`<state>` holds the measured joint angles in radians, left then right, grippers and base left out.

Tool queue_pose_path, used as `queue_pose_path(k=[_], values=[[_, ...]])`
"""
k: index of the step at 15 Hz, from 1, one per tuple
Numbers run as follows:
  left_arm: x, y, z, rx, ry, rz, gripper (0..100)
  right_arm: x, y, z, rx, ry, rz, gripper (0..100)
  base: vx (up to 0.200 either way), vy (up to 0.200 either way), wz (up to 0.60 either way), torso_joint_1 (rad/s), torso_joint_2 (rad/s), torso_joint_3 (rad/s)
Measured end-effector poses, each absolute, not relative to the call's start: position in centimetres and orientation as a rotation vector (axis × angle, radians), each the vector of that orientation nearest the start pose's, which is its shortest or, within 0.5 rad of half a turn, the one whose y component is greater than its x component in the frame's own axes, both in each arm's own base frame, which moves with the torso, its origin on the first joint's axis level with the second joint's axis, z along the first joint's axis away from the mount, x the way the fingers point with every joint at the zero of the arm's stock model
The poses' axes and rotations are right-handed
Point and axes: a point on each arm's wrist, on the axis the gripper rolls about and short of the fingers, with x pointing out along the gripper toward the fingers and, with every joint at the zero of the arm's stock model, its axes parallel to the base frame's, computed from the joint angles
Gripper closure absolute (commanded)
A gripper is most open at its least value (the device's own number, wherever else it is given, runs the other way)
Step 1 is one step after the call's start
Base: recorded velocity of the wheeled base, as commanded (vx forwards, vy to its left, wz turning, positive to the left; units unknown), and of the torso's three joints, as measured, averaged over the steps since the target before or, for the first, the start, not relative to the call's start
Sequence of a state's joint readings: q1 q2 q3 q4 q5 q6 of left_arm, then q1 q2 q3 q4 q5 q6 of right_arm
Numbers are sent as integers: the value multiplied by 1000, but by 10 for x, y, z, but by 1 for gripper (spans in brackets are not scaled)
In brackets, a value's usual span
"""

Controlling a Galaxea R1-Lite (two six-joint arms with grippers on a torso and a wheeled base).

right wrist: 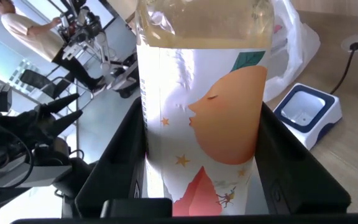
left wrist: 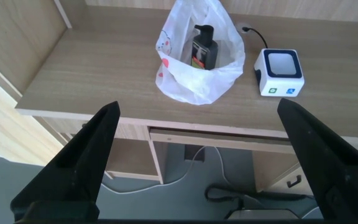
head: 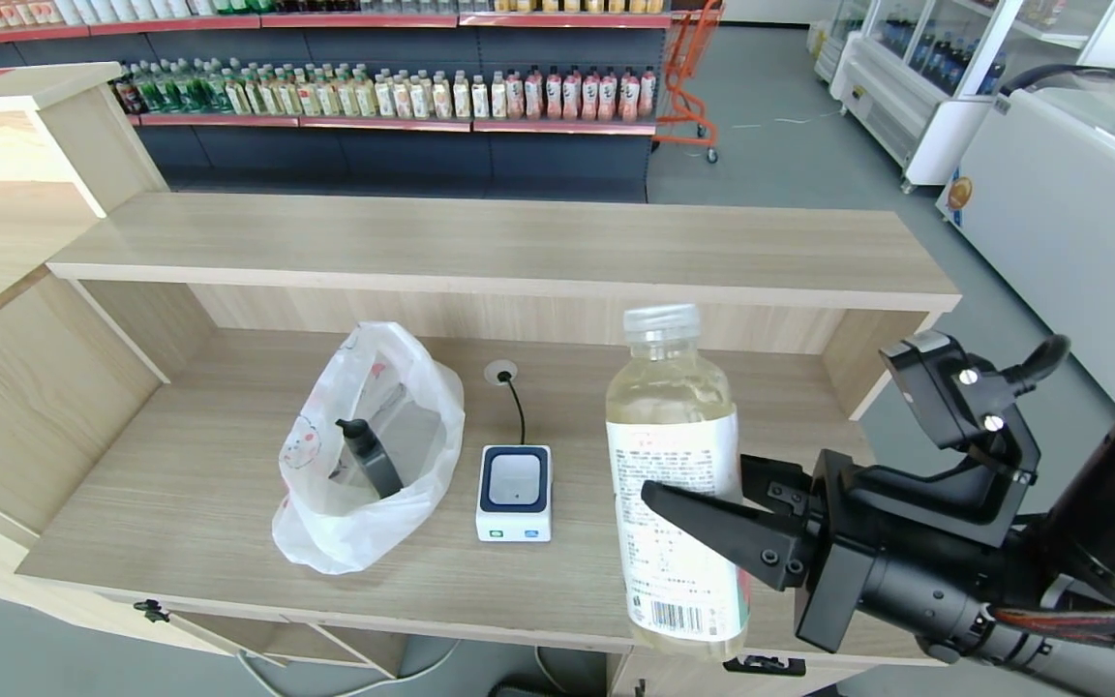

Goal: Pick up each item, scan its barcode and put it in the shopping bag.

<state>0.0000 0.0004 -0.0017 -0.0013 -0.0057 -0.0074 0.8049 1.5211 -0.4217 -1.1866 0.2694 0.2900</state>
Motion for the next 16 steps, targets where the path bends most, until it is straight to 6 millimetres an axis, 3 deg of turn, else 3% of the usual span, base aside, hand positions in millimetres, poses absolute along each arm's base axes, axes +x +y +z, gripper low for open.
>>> queue_pose_path(k=[16], values=[[-23,0,76,-7,-3,-6,0,156,170,183,247,61,1070,100,0,0,0,0,0,0]])
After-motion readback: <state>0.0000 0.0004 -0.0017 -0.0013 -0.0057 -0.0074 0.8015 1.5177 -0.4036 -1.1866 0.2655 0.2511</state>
